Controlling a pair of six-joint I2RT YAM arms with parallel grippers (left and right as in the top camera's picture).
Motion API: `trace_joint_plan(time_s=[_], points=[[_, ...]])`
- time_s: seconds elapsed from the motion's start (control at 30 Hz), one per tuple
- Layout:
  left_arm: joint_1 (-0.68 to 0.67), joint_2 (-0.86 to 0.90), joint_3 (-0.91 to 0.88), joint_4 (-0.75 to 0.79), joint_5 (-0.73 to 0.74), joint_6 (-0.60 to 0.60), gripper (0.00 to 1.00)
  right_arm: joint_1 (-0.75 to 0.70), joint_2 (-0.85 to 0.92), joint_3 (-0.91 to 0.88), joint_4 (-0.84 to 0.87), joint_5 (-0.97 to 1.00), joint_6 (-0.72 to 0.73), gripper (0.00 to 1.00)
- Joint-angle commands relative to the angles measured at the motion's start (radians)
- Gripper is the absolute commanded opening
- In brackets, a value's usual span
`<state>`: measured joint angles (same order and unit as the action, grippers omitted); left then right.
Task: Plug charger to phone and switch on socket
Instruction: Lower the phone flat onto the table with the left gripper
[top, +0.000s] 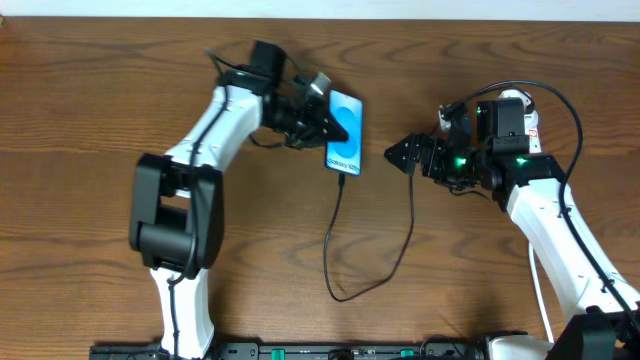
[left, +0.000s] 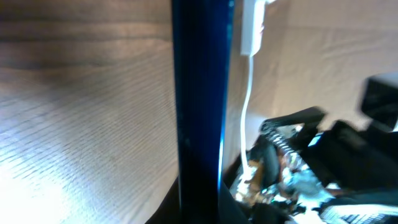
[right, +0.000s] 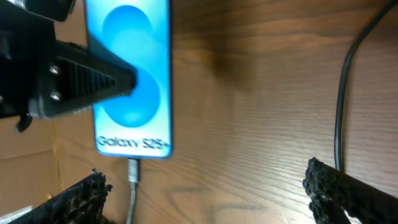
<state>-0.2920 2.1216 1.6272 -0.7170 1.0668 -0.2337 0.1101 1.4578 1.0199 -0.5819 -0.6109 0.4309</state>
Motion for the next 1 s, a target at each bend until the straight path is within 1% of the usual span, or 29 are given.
trace_joint_plan(time_s=[0.0, 0.07, 0.2, 0.3, 0.97], points=[[-0.034, 0.038, -0.002, 0.003, -0.035, 0.065, 0.07, -0.013, -0.009, 0.006, -0.017, 0.037, -0.043, 0.99], [-0.034, 0.058, -0.002, 0.004, -0.094, 0.065, 0.07, -0.013, -0.008, 0.006, -0.026, 0.037, -0.061, 0.99], [-0.03, 0.079, -0.002, 0.028, -0.097, 0.066, 0.07, -0.013, -0.008, 0.006, -0.027, 0.037, -0.066, 0.99], [-0.029, 0.093, -0.002, 0.053, -0.149, 0.064, 0.07, -0.013, -0.008, 0.006, -0.028, 0.037, -0.066, 0.99], [-0.029, 0.2, -0.004, 0.101, -0.156, 0.064, 0.07, -0.013, -0.008, 0.006, -0.028, 0.056, -0.061, 0.99]])
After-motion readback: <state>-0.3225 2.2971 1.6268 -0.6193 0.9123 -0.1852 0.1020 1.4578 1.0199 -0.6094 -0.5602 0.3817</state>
